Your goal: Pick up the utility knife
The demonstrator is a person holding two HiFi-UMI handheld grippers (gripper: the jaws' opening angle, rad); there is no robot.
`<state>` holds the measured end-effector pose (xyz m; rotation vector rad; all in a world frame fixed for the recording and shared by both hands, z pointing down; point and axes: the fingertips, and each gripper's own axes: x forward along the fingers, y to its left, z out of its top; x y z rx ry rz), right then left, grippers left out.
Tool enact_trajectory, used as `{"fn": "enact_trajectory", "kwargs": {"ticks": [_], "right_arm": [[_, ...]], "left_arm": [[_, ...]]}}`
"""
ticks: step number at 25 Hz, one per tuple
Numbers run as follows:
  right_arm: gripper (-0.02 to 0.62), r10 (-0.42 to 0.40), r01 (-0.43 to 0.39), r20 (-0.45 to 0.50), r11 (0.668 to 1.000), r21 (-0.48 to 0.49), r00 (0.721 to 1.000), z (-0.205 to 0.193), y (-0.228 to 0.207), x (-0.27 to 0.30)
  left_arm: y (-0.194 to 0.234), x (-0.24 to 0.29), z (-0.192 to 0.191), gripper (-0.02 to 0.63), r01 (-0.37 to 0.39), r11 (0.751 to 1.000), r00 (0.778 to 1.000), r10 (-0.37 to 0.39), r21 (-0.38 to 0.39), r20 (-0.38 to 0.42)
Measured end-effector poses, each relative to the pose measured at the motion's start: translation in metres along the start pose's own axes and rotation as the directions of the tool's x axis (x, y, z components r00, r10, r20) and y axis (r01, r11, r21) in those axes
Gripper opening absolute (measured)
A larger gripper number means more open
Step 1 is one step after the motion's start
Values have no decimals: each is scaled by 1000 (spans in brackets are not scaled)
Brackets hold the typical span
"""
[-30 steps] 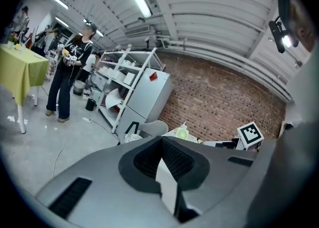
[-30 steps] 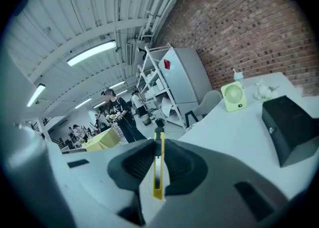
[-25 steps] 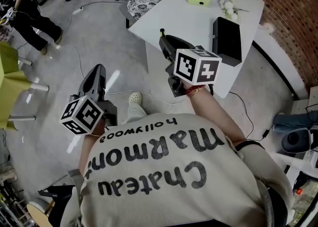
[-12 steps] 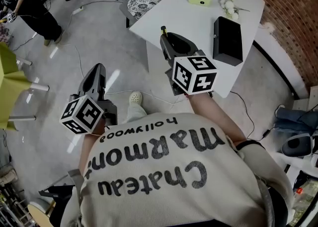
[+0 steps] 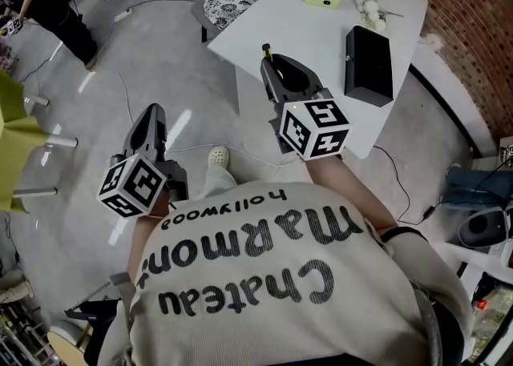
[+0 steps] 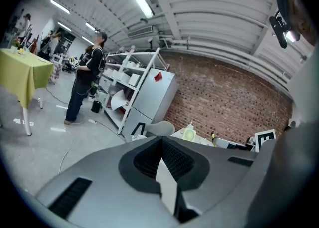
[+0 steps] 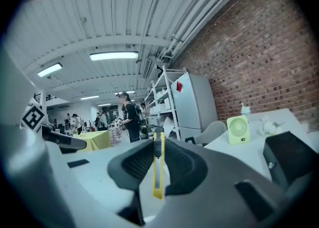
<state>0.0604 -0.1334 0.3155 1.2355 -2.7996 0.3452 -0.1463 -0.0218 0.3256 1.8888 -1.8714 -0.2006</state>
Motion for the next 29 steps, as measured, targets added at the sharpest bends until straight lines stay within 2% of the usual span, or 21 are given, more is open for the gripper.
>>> {"fn": "enact_trajectory", "kwargs": {"ticks": [13, 23, 29], "right_arm": [[69, -38, 37, -42, 999, -24, 998, -9, -15, 15], [69, -56, 55, -67, 998, -20, 996, -16, -17, 26], [69, -62, 62, -81, 998, -4, 995, -20, -14, 37]], "left_arm": [[4, 23, 1, 2, 11, 1000, 1000, -11, -7, -13], [17, 35, 2, 2, 25, 997, 999, -28, -67, -41], [26, 41, 5, 2, 23, 998, 998, -27, -66, -52]]}}
